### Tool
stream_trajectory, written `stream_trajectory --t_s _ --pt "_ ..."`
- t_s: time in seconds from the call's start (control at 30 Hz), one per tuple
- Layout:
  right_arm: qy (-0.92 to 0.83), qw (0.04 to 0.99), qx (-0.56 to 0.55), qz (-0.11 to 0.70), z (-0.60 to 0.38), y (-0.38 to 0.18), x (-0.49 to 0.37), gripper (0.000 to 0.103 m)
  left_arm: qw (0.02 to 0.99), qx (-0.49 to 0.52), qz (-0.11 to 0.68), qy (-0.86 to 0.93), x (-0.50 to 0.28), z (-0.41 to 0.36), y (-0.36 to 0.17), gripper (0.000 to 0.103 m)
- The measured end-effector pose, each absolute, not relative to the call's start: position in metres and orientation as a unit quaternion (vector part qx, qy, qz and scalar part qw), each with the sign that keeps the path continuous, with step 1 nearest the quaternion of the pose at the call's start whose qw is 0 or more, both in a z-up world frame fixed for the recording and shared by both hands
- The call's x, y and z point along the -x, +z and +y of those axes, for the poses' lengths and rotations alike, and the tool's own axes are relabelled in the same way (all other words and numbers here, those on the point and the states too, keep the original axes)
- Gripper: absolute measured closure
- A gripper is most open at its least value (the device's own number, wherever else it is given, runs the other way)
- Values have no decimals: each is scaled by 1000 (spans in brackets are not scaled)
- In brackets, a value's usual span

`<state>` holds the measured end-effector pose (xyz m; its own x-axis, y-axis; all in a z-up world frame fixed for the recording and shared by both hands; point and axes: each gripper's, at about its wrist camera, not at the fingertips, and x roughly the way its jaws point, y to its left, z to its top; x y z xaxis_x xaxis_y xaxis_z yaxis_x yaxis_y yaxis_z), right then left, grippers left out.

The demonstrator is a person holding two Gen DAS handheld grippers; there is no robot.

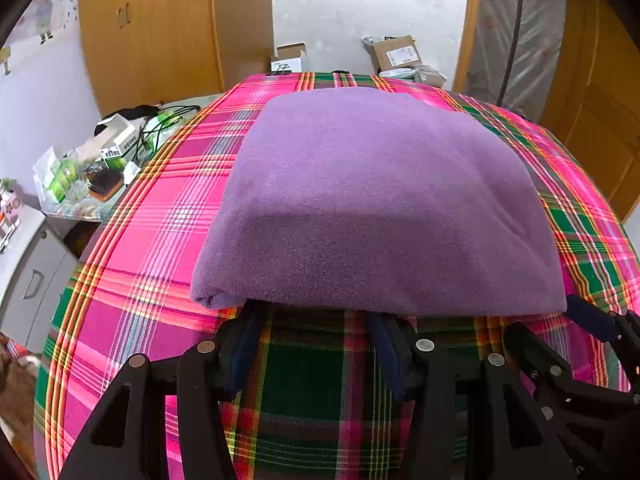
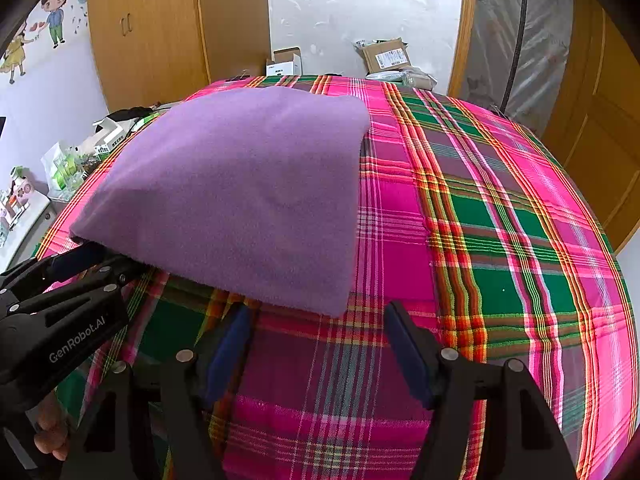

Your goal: Fold clothes

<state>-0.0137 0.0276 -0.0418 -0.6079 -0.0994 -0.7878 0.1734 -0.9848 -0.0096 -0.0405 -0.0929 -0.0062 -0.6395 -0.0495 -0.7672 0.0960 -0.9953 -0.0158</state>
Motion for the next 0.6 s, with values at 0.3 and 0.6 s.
stream_trajectory --t_s 0.3,0.6 --pt "-896 76 -436 42 28 -42 14 33 40 -423 28 -905 41 -93 -6 49" --pt "-896 76 -436 42 27 -42 14 33 40 -423 28 -905 42 -94 -6 49"
